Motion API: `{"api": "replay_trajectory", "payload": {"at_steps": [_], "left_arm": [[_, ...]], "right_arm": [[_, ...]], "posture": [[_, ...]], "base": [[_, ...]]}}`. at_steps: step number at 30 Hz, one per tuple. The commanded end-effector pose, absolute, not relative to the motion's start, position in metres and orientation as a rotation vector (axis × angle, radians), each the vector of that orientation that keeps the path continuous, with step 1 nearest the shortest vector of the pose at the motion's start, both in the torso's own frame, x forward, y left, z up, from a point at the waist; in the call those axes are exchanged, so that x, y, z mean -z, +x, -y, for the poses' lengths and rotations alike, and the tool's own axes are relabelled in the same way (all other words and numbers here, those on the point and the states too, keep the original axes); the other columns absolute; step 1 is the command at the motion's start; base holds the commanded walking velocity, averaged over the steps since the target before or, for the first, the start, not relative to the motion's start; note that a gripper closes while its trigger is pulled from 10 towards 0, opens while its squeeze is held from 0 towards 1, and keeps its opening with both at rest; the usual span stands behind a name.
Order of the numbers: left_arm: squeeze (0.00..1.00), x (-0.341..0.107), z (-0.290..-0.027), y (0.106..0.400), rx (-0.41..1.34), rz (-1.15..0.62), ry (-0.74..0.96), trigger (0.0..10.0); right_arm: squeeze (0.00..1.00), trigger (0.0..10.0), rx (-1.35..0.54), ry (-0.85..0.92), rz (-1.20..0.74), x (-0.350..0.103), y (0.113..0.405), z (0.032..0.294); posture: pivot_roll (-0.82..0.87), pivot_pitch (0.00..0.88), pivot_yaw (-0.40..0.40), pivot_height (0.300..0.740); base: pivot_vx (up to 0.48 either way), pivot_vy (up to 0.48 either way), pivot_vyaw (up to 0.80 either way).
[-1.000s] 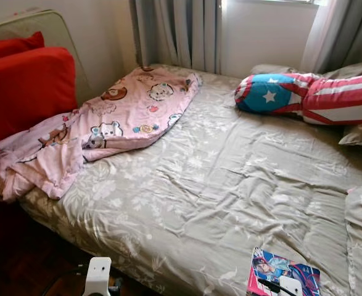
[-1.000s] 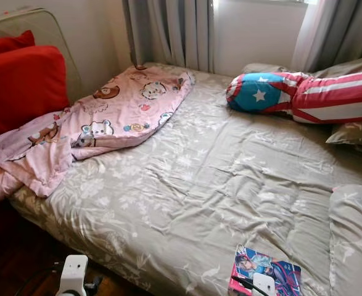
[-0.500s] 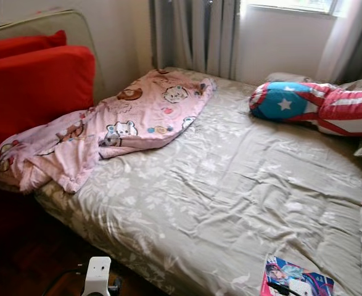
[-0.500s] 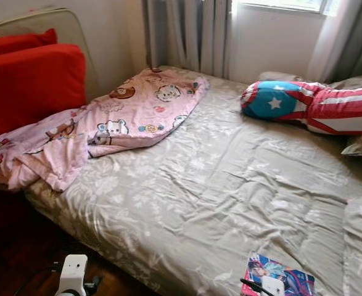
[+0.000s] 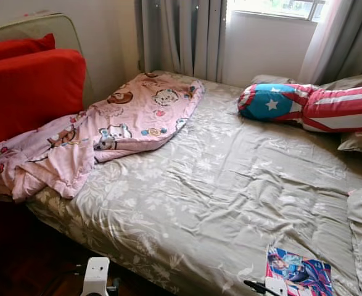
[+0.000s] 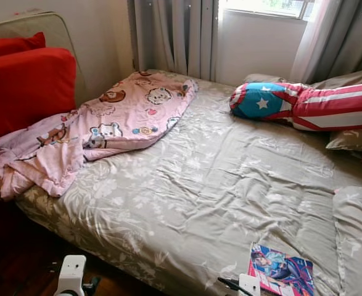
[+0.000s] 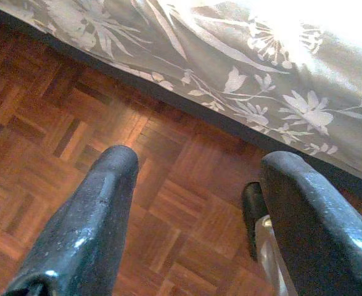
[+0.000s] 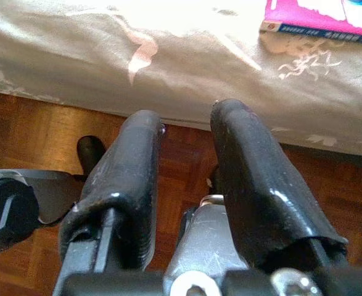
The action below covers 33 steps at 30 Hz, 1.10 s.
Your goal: Clean up the room
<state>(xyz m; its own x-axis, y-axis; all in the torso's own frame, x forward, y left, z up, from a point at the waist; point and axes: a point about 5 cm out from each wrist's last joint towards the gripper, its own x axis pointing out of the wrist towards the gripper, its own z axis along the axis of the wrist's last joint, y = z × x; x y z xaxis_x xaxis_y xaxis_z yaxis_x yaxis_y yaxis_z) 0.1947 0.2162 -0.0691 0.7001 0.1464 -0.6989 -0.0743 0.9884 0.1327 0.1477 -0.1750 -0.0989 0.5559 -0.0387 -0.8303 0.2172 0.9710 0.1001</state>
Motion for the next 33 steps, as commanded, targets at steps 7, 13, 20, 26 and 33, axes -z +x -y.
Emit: {"api": "replay_trajectory", "payload": {"at_steps": [7,13,20,26,33], "left_arm": [[0.00,0.072,-0.217,0.189,-0.126,-0.807,0.114,10.0],[0.00,0.073,-0.217,0.187,-0.126,-0.809,0.115,10.0],[0.00,0.073,-0.218,0.186,-0.124,-0.811,0.116,10.0],[0.00,0.074,-0.219,0.184,-0.126,-0.816,0.119,10.0],[0.00,0.075,-0.219,0.183,-0.129,-0.816,0.118,10.0]], "right_arm": [[0.00,10.0,0.183,0.182,-0.969,0.098,0.136,0.208],[0.00,10.0,0.187,0.179,-0.971,0.098,0.135,0.213],[0.00,10.0,0.187,0.173,-0.980,0.098,0.134,0.213],[0.00,10.0,0.173,0.181,-0.984,0.101,0.131,0.198],[0.00,10.0,0.175,0.184,-1.001,0.104,0.122,0.195]], "posture": [[0.05,0.000,-0.008,0.740],[0.05,0.000,-0.007,0.740],[0.05,0.000,-0.003,0.740],[0.05,0.000,-0.002,0.740],[0.05,0.000,-0.002,0.740]], "base": [[0.000,0.425,0.00],[0.000,0.480,0.00],[0.000,0.480,0.00],[0.000,0.480,0.00],[0.000,0.480,0.00]]}}
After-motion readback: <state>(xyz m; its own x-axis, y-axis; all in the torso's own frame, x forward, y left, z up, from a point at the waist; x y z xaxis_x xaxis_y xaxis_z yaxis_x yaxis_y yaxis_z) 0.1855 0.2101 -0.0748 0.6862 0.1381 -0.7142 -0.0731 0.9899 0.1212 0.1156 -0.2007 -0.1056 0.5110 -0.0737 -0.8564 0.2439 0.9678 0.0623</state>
